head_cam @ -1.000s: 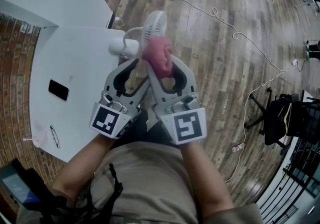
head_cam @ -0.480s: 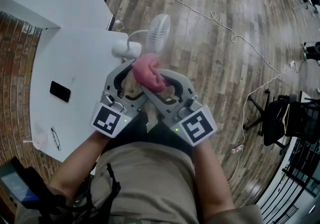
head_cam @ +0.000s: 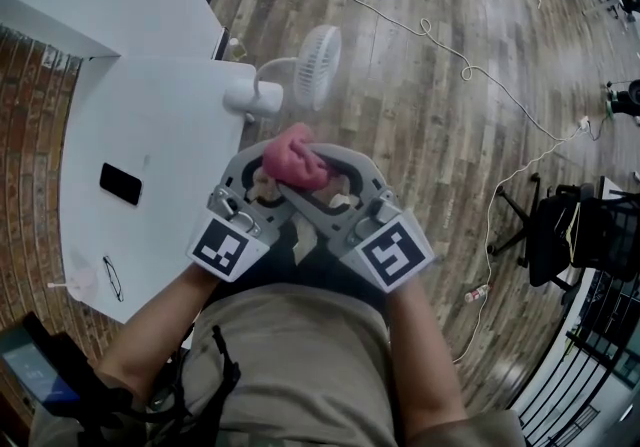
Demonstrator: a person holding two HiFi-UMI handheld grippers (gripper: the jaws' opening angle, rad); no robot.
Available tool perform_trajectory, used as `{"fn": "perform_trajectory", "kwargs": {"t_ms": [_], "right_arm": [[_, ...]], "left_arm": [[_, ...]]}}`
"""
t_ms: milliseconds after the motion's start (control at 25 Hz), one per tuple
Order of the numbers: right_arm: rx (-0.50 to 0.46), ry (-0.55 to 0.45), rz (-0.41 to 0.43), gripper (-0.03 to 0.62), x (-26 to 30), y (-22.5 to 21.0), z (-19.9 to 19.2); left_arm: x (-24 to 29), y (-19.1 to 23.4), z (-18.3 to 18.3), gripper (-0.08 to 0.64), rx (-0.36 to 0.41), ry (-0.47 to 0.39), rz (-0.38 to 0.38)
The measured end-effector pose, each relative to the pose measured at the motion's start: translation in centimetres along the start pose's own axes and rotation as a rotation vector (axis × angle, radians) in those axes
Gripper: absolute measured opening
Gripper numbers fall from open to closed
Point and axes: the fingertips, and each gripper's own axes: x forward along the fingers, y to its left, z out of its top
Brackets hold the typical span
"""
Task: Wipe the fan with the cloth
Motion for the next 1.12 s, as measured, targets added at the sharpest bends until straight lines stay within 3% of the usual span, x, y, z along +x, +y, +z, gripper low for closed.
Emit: {"fn": "perform_trajectory", "kwargs": {"t_ms": [120,200,360,720,1120], "right_arm": [[0.057,0.006,-0.023,0.305,0.1,-0.3,-0.4],[0.089,-0.005,-0.033,0.347,-0.1,-0.6,-0.4],[0.08,-0.036,-0.098,0.347,-1.0,-1.3,-0.1],[0.074,0.014,-0.137,0.347,-2.1,-1.6,-1.2],[0.107,0.03,-0.18,0.347,-3.1,-3.1,-1.7]], "left_arm": [[-0.4,0.8,-0.8,0.157,-0.017,0.031,0.058],[-0.7,2.0,-1.2,0.124,-0.071,0.029,0.116],[-1.3,4.5,-1.8,0.109,-0.136,0.014,0.198],[-0.4,7.4,-5.3,0.109,-0.093,0.086,0.285],[0.9,8.5,-11.9,0.109,-0.19,0.197,0.293]]}}
